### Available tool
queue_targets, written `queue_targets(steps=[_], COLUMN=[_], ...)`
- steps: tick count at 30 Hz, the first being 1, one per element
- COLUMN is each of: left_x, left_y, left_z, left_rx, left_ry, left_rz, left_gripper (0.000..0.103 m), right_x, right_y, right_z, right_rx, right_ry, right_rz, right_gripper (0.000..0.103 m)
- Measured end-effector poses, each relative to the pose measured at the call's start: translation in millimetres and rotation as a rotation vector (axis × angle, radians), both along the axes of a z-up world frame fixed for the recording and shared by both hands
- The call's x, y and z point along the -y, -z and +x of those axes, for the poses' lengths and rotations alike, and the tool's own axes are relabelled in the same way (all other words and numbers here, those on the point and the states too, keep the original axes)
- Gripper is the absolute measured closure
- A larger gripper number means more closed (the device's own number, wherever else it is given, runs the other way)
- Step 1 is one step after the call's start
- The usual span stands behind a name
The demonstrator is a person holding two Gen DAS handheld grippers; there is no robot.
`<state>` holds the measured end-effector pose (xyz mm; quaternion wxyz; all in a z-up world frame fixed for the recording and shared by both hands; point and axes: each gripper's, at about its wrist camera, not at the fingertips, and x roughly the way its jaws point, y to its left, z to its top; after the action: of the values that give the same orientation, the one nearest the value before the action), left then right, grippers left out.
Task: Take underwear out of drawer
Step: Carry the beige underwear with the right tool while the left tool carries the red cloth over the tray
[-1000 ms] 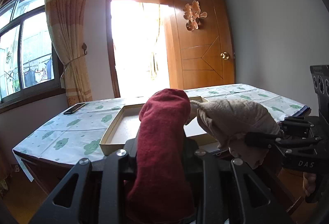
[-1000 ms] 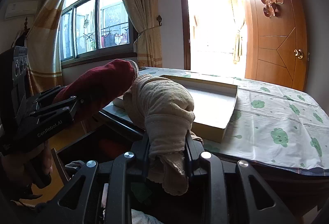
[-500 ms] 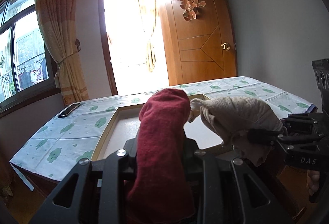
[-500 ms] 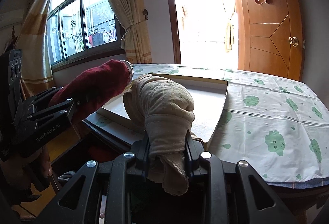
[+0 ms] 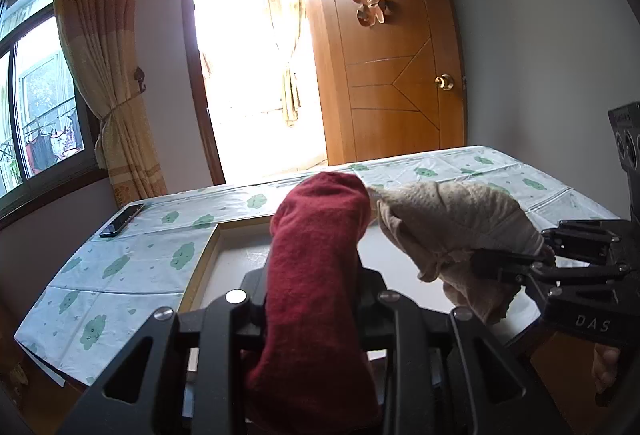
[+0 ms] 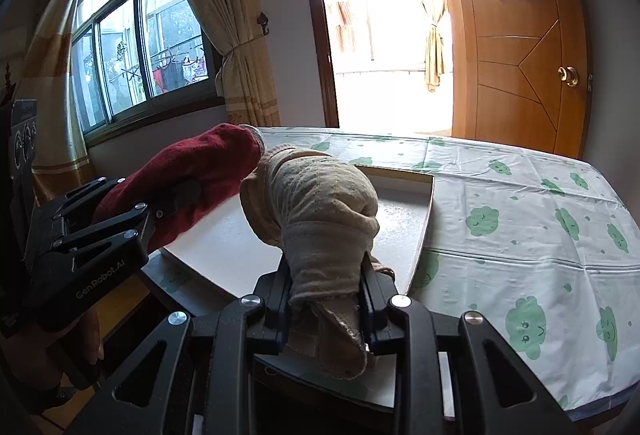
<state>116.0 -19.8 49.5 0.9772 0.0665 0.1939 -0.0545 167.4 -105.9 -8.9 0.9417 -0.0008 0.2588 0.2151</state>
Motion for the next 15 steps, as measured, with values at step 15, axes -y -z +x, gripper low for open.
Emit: queue_targets(steps=[15], left_x=[1.8], left_y=[-2.5], left_z=[83.8], left_rx=[-0.155], left_ry=[-0.037], left_rz=[-0.053], left_gripper=[0.076], right_x=[-6.3], right_y=[-7.6], right_z=[74.3], right_rx=[-0.116], right_ry=[0.071], right_rz=[-0.043], right_gripper=[0.073])
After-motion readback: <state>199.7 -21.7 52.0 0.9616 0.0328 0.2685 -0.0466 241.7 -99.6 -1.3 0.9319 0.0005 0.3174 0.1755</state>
